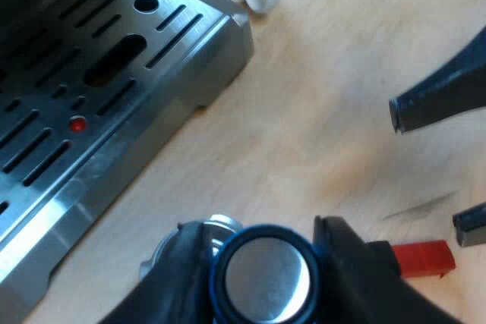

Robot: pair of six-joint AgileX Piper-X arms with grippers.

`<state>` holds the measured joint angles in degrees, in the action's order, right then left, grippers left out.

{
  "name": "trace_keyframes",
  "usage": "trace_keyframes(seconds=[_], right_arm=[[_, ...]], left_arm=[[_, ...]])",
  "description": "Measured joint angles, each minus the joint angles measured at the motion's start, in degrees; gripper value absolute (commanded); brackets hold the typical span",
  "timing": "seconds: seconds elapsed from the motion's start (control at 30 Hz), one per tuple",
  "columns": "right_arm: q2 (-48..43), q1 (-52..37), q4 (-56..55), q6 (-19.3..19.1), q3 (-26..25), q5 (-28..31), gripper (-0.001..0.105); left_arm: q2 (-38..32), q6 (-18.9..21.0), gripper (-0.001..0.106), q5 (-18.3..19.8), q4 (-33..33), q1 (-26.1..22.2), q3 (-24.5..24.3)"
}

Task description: Grind coffee beans and then tamp

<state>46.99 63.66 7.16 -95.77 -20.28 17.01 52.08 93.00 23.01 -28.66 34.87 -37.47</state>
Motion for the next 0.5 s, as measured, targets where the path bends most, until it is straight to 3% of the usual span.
trace_keyframes(seconds=[0.23, 0.5], right_arm=[[0.0, 0.0, 0.0, 0.0, 0.0, 0.0, 0.06], [0.0, 0.0, 0.0, 0.0, 0.0, 0.0, 0.06]], left_arm=[[2.3, -7.3, 0.009, 0.9, 1.1, 0.0, -0.2], [4.6, -10.5, 0.009, 2.3, 3.1, 0.6, -0.2]])
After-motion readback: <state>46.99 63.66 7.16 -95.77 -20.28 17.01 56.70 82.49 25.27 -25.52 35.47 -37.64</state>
